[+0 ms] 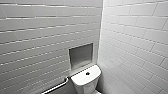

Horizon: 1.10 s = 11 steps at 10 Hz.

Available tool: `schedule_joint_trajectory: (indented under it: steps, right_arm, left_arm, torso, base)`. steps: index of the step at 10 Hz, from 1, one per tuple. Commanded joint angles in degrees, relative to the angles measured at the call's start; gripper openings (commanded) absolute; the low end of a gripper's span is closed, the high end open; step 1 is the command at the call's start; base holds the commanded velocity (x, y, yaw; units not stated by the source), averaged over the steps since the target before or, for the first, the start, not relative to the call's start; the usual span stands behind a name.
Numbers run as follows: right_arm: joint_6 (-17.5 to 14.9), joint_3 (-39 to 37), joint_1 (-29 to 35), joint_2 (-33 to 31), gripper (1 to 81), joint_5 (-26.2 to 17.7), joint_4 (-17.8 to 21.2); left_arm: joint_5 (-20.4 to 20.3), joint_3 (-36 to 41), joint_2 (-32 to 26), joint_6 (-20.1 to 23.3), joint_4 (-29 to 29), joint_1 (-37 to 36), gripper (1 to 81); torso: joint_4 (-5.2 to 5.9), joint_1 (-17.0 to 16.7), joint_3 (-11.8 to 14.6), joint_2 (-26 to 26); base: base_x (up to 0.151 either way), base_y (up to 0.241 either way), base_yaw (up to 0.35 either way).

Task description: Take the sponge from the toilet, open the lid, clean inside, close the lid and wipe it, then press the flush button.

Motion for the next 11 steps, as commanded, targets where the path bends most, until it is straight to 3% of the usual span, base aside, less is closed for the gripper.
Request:
schedule_joint_trajectory:
  steps: [1, 5, 8, 11]
  right_arm:
    - [-0.27, 0.94, 1.44, -1.09, 1.0, -4.01, 0.50]
    - [0.17, 3.40, 2.05, -3.01, 1.0, -4.10, 0.76]
    - [0.17, 13.23, 4.24, -11.36, 1.0, -3.04, 0.76]
    - [0.35, 15.18, 5.31, -12.87, 1.0, -2.95, 1.64]
  left_arm:
    - [3.84, 0.62, -0.64, 0.23, 0.44, -1.59, 81.1]
    - [4.02, 2.20, -1.51, 0.06, 0.35, -2.99, 81.1]
    - [4.72, 11.42, -7.65, -0.12, 0.08, -7.55, 81.1]
    - [4.81, 24.15, -16.18, -0.73, -0.44, -15.02, 81.1]
  torso:
    - [0.00, 0.00, 0.00, 0.00]
    - [0.00, 0.00, 0.00, 0.02]
    - [0.00, 0.00, 0.00, 0.02]
    - [0.00, 0.00, 0.00, 0.02]
  base:
    - [0.000, 0.000, 0.000]
    - [0.000, 0.000, 0.000]
    - [0.000, 0.000, 0.000]
    - [0.000, 0.000, 0.000]
